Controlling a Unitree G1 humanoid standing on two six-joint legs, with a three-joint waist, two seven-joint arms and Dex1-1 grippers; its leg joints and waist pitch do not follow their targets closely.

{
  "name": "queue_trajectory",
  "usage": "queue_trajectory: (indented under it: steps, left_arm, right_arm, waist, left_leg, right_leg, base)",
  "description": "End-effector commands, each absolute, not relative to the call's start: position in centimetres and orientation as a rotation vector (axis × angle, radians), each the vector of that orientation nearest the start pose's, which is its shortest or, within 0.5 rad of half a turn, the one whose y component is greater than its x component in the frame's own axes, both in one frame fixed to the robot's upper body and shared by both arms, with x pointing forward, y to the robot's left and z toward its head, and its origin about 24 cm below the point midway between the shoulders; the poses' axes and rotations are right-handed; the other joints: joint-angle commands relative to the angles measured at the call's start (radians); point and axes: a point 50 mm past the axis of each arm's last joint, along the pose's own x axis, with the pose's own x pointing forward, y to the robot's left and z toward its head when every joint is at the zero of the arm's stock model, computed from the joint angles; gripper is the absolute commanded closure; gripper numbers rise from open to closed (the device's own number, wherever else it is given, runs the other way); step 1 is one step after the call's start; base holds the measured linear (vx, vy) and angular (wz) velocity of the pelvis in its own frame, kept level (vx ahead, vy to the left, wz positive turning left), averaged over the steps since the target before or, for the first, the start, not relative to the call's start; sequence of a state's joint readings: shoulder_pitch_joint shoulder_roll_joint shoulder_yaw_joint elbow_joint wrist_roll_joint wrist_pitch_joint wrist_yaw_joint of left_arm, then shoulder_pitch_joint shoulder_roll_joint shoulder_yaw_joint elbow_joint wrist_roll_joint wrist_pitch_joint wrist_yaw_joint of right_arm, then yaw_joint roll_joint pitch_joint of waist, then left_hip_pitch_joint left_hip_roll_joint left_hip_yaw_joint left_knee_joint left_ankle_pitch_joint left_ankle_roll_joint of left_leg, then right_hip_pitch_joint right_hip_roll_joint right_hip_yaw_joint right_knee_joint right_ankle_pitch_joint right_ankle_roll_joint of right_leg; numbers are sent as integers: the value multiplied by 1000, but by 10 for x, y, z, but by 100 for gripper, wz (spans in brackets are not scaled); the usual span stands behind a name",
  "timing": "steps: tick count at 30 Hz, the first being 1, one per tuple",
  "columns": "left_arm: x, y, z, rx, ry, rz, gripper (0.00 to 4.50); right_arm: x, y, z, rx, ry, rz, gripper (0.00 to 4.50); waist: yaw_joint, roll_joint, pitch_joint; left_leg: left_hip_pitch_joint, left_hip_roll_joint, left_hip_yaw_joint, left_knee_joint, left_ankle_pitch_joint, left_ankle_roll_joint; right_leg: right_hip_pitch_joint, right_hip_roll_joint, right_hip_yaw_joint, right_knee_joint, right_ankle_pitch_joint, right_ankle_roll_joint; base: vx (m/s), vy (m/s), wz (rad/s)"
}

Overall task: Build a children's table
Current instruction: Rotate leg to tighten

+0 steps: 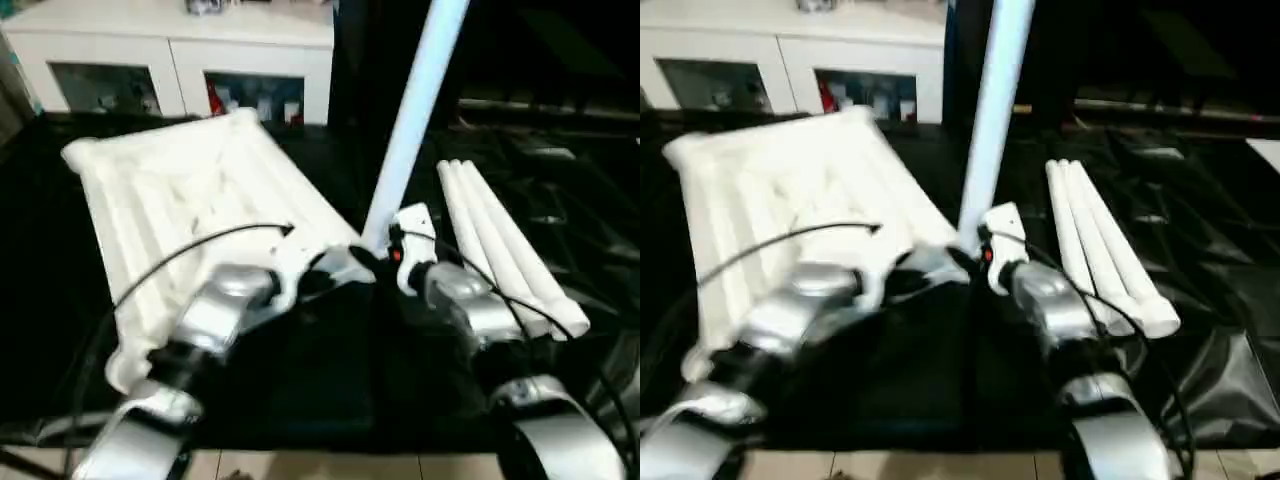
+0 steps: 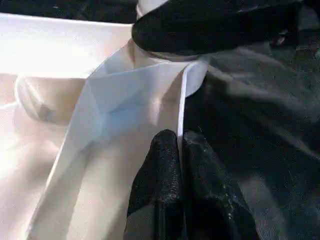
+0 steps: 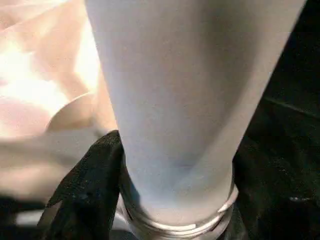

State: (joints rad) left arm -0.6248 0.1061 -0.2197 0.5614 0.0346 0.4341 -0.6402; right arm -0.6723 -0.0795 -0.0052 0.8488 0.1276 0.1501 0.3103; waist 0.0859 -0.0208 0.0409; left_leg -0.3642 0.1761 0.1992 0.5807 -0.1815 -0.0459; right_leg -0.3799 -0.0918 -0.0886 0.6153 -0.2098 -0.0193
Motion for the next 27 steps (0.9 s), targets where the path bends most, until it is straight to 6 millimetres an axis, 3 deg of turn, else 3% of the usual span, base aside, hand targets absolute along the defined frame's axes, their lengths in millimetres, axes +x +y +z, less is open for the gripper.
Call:
queue_trajectory:
  steps: [1, 5, 6, 9, 14, 16, 18, 19, 21, 23, 25, 27]
  left_arm:
    - [343, 75, 51, 127, 438, -714, 450]
    - [344, 57, 52, 181, 421, -706, 450]
    - [345, 56, 51, 207, 418, -706, 450]
    - [346, 56, 53, 208, 404, -706, 450]
    - [349, 55, 56, 221, 372, -714, 450]
    - [350, 52, 61, 232, 320, -747, 450]
    - [351, 51, 64, 238, 292, -758, 450]
    - [351, 51, 67, 240, 272, -755, 422]
    - [353, 50, 75, 185, 230, -766, 393]
    - [353, 50, 79, 150, 222, -778, 390]
    - [356, 52, 90, 153, 164, -765, 370]
    - [358, 56, 98, 174, 121, -752, 353]
  right_arm:
    - [341, -135, -6, 100, 551, 176, 178]
    - [346, -123, -4, 76, 539, 159, 178]
    - [347, -120, -2, 83, 530, 171, 122]
    - [350, -117, 3, 101, 500, 193, 108]
    - [355, -120, 11, 39, 439, 180, 57]
    - [360, -124, 21, 13, 373, 192, 57]
    - [362, -127, 28, -7, 338, 215, 57]
    - [361, -129, 32, -24, 318, 235, 55]
    - [357, -135, 37, -69, 291, 289, 54]
    - [355, -138, 38, -82, 282, 308, 54]
    - [347, -145, 41, -100, 264, 353, 54]
    - [342, -149, 42, -114, 253, 380, 54]
  waist:
    - [0, -8, -49]
    - [4, -7, -57]
    - [5, -7, -57]
    - [7, -7, -55]
    - [4, -5, -52]
    - [4, -10, -51]
    - [5, -9, -52]
    - [7, -8, -53]
    - [17, -10, -60]
    - [18, -8, -65]
    - [20, -10, -68]
    - [21, -7, -67]
  left_leg:
    - [16, 61, -31, -72, -216, -3]
    - [11, 60, -29, -67, -154, 19]
    - [8, 59, -28, -66, -144, 32]
    - [8, 61, -29, -67, -153, 44]
    - [11, 61, -29, -70, -203, 28]
    - [10, 61, -30, -71, -206, 25]
    - [8, 61, -30, -71, -198, 29]
    - [8, 61, -30, -70, -191, 33]
    - [2, 62, -30, -62, -111, 65]
    - [1, 64, -30, -59, -66, 77]
    - [3, 65, -28, -50, -22, 109]
    - [-5, 62, -28, -44, 9, 139]
  right_leg:
    - [28, -82, 62, -93, -283, -168]
    - [33, -76, 59, -78, -136, -179]
    - [36, -77, 59, -75, -113, -184]
    - [37, -78, 58, -78, -123, -182]
    - [32, -80, 58, -89, -206, -173]
    - [32, -80, 58, -91, -227, -163]
    - [33, -80, 59, -90, -219, -161]
    - [34, -79, 58, -89, -206, -160]
    - [42, -78, 58, -72, -67, -169]
    - [43, -78, 57, -60, 10, -194]
    - [41, -74, 55, -48, 121, -227]
    - [41, -76, 55, -43, 176, -242]
  base:
    - [0, 0, 0]
    - [0, 0, 0]
    - [0, 0, 0]
    - [0, 0, 0]
    - [0, 0, 0]
    - [0, 0, 0]
    - [0, 0, 0]
    - [0, 0, 0]
    - [0, 0, 0]
    - [0, 0, 0]
    - [0, 0, 0]
    - [0, 0, 0]
